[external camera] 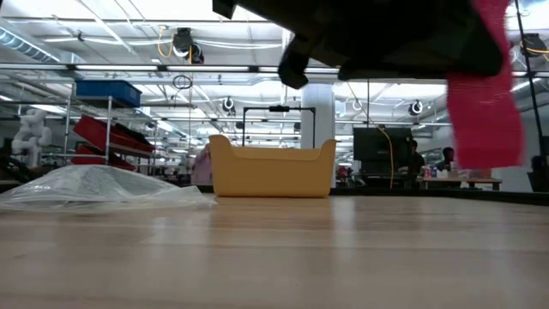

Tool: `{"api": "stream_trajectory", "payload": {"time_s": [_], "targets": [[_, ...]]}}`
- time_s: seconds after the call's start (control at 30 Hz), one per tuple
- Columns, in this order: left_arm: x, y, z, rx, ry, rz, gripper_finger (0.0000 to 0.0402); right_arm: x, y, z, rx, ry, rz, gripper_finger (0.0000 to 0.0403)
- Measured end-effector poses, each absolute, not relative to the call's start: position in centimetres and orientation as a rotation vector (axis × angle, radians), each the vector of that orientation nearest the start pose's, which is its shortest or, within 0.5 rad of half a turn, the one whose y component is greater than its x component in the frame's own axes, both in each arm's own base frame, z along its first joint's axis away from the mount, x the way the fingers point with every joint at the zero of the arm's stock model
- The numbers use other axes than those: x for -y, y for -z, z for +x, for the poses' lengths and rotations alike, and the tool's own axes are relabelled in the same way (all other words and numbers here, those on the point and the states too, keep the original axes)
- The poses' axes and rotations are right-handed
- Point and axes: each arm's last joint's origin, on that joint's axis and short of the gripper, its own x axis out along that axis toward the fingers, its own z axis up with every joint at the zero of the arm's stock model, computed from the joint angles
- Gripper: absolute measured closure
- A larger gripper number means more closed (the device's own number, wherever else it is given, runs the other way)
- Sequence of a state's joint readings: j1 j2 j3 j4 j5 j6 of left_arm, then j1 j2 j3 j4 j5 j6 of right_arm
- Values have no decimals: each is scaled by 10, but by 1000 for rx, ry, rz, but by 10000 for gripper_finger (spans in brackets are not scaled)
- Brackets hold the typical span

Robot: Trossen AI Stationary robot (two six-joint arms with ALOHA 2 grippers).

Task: Roll bandage
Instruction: Roll the red bandage

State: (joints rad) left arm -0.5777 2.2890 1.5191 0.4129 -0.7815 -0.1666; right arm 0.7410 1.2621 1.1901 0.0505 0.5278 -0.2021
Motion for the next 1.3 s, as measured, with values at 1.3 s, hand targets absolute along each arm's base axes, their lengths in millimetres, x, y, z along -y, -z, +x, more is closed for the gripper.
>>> {"api": "stream_trajectory", "payload": {"time_s": [1.3], "targets": [[159, -422, 330, -145, -716, 777, 400, -180, -395, 218, 12, -224, -205, 387]]}}
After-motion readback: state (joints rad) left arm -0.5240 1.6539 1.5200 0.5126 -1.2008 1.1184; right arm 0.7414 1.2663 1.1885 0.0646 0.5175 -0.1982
